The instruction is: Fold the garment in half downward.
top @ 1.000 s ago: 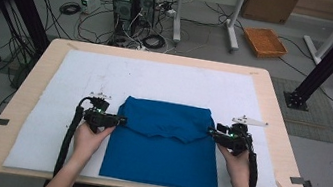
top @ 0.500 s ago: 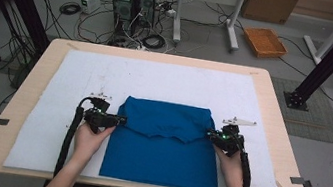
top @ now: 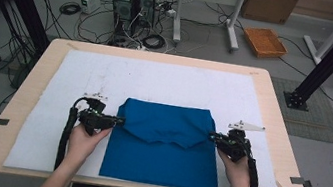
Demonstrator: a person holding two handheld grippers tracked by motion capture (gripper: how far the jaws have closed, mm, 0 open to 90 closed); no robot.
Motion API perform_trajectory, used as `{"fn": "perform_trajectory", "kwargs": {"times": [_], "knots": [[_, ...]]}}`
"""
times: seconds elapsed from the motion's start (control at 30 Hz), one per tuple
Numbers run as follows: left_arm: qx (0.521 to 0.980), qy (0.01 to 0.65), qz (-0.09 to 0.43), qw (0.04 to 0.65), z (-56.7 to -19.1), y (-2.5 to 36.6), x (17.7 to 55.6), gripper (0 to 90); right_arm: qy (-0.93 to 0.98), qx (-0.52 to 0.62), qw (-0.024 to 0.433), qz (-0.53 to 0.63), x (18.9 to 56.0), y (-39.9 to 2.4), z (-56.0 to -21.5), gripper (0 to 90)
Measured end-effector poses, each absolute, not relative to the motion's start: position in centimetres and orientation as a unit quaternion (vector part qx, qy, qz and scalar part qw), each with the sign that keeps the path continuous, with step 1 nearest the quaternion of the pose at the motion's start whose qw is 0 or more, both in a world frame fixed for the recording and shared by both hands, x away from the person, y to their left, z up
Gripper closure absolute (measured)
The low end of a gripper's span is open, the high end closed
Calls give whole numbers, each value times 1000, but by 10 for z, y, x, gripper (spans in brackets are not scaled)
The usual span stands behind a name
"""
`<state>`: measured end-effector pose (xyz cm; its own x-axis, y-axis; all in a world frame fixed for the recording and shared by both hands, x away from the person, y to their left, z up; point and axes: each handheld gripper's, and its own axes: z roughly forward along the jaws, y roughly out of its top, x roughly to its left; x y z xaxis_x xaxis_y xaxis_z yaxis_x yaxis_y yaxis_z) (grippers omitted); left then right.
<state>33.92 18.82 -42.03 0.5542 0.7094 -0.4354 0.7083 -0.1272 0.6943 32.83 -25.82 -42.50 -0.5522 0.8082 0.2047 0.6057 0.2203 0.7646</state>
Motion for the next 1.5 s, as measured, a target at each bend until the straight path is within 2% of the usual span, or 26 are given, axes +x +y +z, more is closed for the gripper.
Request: {"fn": "perform_trajectory", "kwargs": {"times": [0.3, 0.53, 0.8, 1.07, 1.1, 1.13, 1.2, 1.3, 1.37, 1.5], "knots": [[760, 447, -43, 470, -409, 195, 295, 847, 783, 430, 109, 435, 279, -266, -412, 873], [766, 436, -70, 466, -415, 199, 263, 846, 789, 417, 93, 442, 238, -269, -413, 873], [766, 444, -78, 458, -428, 202, 251, 846, 797, 414, 96, 429, 219, -270, -421, 872], [782, 439, -62, 438, -432, 200, 247, 825, 805, 415, 101, 412, 212, -267, -432, 862], [784, 438, -59, 436, -432, 200, 247, 745, 806, 413, 106, 411, 211, -267, -433, 806], [787, 436, -56, 434, -432, 199, 246, 745, 806, 413, 106, 411, 211, -267, -433, 806], [792, 431, -45, 430, -430, 198, 246, 675, 804, 414, 114, 411, 212, -268, -431, 789], [794, 429, -9, 430, -423, 198, 251, 615, 797, 418, 141, 412, 221, -273, -424, 711], [793, 430, 33, 431, -419, 199, 260, 597, 789, 426, 157, 413, 233, -276, -419, 658], [763, 456, 88, 450, -414, 205, 284, 548, 768, 447, 174, 425, 265, -280, -411, 607]]}}
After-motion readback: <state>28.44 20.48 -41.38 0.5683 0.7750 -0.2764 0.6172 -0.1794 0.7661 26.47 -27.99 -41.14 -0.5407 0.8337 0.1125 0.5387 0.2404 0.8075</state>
